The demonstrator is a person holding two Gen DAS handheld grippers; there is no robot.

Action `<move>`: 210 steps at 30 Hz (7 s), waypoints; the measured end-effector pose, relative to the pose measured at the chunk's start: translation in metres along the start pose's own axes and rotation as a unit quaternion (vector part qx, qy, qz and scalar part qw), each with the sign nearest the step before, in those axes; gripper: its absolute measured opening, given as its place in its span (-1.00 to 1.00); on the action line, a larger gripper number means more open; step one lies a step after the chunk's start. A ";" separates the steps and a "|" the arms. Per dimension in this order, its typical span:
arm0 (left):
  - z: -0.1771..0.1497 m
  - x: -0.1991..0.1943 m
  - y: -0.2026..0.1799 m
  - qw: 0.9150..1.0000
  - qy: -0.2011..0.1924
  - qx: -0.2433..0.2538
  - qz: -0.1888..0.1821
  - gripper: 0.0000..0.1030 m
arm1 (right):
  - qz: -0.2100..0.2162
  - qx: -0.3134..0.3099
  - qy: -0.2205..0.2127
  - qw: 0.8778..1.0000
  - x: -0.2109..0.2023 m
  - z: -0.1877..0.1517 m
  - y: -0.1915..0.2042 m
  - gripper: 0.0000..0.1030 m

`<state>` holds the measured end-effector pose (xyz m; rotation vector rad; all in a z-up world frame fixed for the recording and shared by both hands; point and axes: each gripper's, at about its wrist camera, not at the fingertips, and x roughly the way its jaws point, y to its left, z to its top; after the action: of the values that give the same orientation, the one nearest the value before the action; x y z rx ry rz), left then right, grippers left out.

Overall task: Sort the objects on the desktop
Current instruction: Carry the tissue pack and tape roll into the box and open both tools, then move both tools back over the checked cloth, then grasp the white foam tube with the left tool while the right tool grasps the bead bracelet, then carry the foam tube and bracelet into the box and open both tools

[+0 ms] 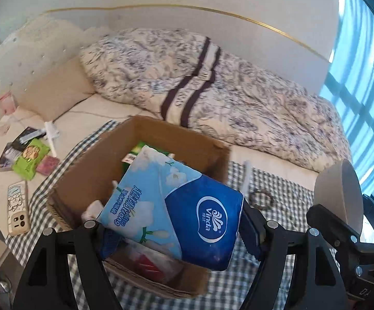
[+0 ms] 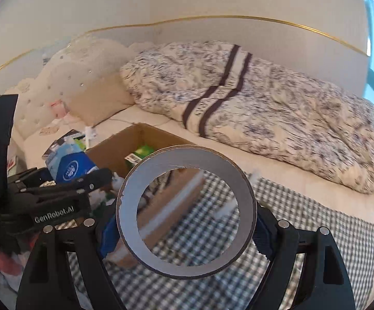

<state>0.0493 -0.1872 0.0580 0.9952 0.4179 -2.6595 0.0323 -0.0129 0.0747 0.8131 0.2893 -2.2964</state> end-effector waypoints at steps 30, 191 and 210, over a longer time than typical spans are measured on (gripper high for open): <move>-0.002 0.077 0.073 0.998 0.041 -0.039 0.035 0.87 | 0.032 0.016 0.028 0.999 0.110 0.029 0.029 0.89; -0.028 0.002 -0.178 0.987 -0.009 0.140 -0.084 -0.80 | -0.074 0.039 -0.010 0.996 -0.054 -0.045 -0.115 -0.79; 0.032 -0.040 -0.059 0.996 -0.068 0.061 -0.006 -0.80 | 0.006 -0.029 -0.045 0.999 -0.020 0.028 -0.009 -0.79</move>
<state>0.0390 -0.1381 0.1176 0.8400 0.2348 -2.7716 0.0245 -0.0065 0.1090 0.6792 0.3090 -2.2957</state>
